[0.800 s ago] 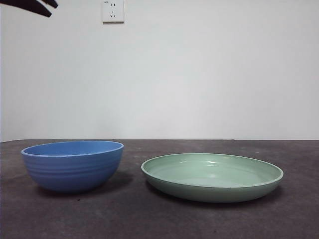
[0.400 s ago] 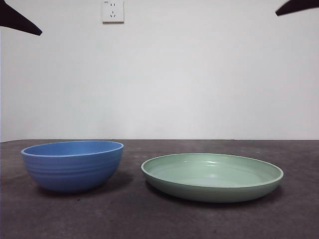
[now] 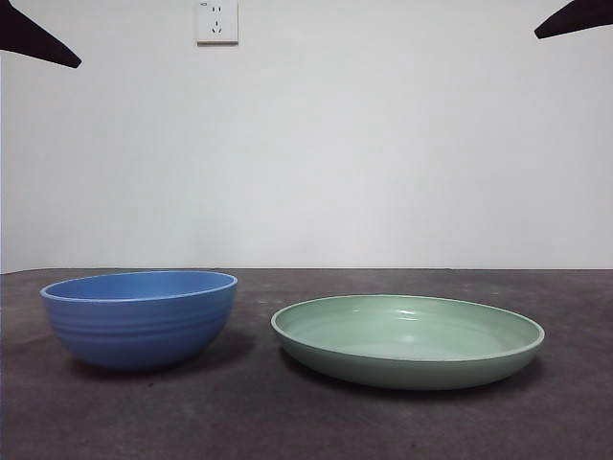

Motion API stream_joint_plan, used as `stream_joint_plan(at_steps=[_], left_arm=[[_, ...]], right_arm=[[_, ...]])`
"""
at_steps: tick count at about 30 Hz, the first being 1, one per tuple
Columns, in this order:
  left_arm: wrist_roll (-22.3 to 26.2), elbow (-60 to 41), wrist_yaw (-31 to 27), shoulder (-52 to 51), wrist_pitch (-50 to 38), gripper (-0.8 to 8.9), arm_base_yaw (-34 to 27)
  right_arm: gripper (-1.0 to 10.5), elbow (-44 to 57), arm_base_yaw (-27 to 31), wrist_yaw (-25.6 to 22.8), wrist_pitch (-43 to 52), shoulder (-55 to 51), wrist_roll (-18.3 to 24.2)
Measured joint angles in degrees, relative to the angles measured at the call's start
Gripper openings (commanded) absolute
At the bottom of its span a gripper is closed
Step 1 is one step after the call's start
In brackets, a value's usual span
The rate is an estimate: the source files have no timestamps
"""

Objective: Pick up the blue bowl, put it on the green plate, put it on desk

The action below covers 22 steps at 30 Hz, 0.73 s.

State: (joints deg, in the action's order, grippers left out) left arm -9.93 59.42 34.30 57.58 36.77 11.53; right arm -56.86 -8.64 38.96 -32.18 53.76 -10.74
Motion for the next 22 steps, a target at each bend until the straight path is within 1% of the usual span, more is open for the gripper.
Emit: stream_joint_plan(at_steps=[6, 13, 19, 22], left_arm=[[-0.7, 0.2, -5.6, 2.0, 4.1, 6.53, -1.0], [-0.2, 0.2, -5.9, 11.3, 10.3, 6.53, -2.3], [1.3, 0.2, -6.1, 20.6, 9.7, 6.49, -2.3], [1.7, 0.2, -6.6, 24.6, 8.3, 6.13, -2.3]], right_arm=[[5.6, 0.0, 0.0, 0.0, 0.0, 0.0, 0.0], [5.6, 0.0, 0.0, 0.1, -0.4, 0.0, 0.0], [5.6, 0.0, 0.0, 0.1, -1.5, 0.0, 0.0], [5.6, 0.0, 0.0, 0.1, -1.9, 0.0, 0.0]])
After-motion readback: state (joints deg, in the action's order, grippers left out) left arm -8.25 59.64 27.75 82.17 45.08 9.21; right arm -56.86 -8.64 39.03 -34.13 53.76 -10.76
